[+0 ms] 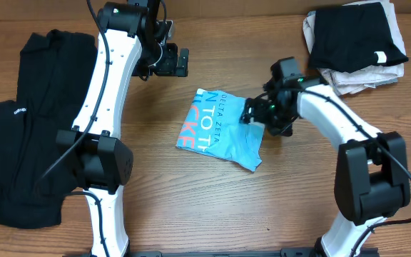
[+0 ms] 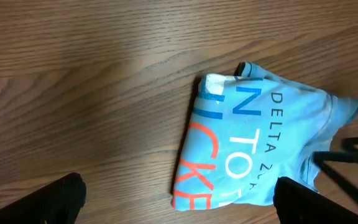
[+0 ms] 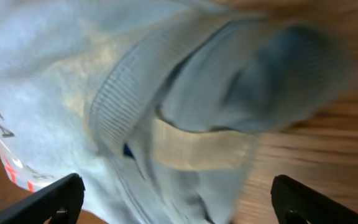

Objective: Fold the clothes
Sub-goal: 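Adjust the folded bundle's right corner with the right gripper, then grasp the light-blue bundle's right edge with the right gripper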

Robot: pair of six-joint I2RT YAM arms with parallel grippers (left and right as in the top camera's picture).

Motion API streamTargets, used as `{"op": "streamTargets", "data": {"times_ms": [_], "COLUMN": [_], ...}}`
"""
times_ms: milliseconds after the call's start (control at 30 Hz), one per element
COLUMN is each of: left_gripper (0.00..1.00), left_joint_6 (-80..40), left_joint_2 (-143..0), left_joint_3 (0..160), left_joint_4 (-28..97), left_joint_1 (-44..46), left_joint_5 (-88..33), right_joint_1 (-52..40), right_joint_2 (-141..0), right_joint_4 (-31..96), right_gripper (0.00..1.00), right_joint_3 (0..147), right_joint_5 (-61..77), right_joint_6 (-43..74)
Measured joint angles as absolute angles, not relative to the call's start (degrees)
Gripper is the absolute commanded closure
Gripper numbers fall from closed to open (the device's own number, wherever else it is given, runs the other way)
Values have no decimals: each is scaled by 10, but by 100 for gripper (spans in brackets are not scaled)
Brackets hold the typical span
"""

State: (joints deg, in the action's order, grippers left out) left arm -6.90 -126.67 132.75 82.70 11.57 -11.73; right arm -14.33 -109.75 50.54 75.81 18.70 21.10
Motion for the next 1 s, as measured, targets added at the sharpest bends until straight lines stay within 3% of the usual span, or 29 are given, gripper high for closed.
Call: {"op": "streamTargets", "data": {"times_ms": [200, 467, 667, 833, 1000], "left_gripper": [0, 0, 0, 0, 0], "left_joint_6": [-66, -56, -56, -56, -56], "left_joint_2": [-1267, -1267, -1267, -1267, -1267], "left_joint_3": [1327, 1327, 1327, 1327, 1327], "left_joint_4": [827, 827, 820, 820, 820], "left_joint_1": [116, 116, 116, 116, 116], "left_joint_5": [-117, -117, -117, -115, -107], "right_joint_1": [-164, -176, -225, -251, -251], "right_joint_2": [-1098, -1098, -1098, -1102, -1123], "right_joint_4": [479, 410, 339, 323, 300], "right_gripper": [1, 30, 41, 73, 89], "right_joint_3": [721, 718, 717, 717, 717], "right_joint_5": [191, 217, 226, 235, 245], "right_joint_6": [272, 305, 326, 335, 343]}}
